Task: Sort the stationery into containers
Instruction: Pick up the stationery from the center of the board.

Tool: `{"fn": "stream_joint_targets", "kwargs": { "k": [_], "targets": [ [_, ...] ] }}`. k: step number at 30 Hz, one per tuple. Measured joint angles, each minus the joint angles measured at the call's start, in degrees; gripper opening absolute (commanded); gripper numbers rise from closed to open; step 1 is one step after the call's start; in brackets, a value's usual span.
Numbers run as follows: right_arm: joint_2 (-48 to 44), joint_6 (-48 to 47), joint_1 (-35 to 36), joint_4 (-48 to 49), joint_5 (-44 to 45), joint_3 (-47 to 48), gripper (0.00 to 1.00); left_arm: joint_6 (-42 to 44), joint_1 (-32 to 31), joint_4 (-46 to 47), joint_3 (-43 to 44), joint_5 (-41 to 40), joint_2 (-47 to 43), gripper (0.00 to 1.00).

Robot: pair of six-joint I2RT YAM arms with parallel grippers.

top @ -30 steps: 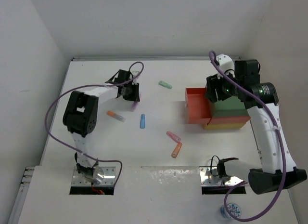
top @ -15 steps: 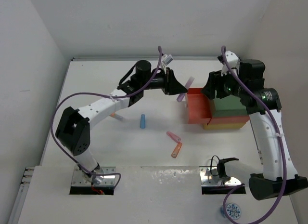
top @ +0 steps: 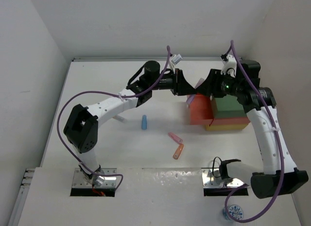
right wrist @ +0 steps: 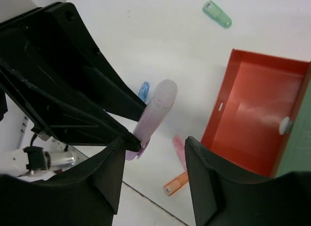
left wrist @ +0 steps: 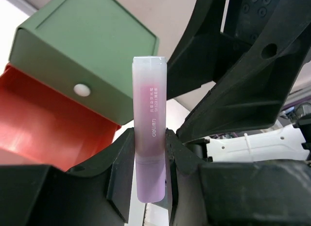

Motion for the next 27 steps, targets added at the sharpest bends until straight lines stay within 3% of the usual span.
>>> {"fn": "stream_joint_targets", "kwargs": {
  "k": [8,25,27],
  "targets": [
    [2.75,6.01,0.00,1.73,-2.14,-0.72,0.36,-0.28,0.13,-1.03,0.00,-2.10,0.42,0.00],
    [4.17,17.11,-3.30,8.70,-4.17,-3.37,0.36,-1.18,-0.59,0.63,-0.46,0.11,0.39,0.00],
    [4.17,17.11,-3.28,8.74,-3.87,-3.37,0.26,-1.16,-0.59,0.83,-0.46,0.24,0.39,0.00]
  ]
}}
